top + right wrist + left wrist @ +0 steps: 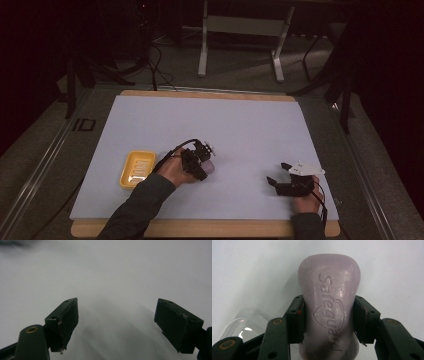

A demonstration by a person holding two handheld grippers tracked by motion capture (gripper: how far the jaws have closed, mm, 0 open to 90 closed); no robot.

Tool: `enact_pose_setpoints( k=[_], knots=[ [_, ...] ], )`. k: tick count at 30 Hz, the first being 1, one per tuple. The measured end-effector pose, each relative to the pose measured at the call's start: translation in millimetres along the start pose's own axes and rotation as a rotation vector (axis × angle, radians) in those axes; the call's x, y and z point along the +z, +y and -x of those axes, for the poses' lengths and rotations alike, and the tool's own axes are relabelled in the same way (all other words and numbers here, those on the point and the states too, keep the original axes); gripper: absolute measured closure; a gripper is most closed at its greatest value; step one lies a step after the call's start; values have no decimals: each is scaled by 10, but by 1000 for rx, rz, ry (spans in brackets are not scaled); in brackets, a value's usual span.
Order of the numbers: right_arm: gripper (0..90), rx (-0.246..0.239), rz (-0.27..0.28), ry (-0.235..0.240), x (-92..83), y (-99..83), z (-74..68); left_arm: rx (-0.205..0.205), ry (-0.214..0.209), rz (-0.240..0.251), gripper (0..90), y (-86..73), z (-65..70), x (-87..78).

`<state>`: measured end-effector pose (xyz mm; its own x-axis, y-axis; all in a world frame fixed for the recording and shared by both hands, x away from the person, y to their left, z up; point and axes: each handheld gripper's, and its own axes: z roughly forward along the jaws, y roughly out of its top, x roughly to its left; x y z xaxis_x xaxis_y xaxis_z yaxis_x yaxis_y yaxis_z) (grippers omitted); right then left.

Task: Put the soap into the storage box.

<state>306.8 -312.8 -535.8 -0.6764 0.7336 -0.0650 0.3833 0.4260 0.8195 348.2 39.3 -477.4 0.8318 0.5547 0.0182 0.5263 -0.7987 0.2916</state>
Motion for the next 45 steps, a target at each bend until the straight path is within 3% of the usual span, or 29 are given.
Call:
enact_pose_setpoints(
  k=[11,45],
  knots=[
    [191,0,2,-1,-2,-1,0,-8,25,17,499,-43,-7,-122],
    [191,-4,7,-7,-6,-2,-2,-131,45,79,498,-385,-246,-372]
  ],
)
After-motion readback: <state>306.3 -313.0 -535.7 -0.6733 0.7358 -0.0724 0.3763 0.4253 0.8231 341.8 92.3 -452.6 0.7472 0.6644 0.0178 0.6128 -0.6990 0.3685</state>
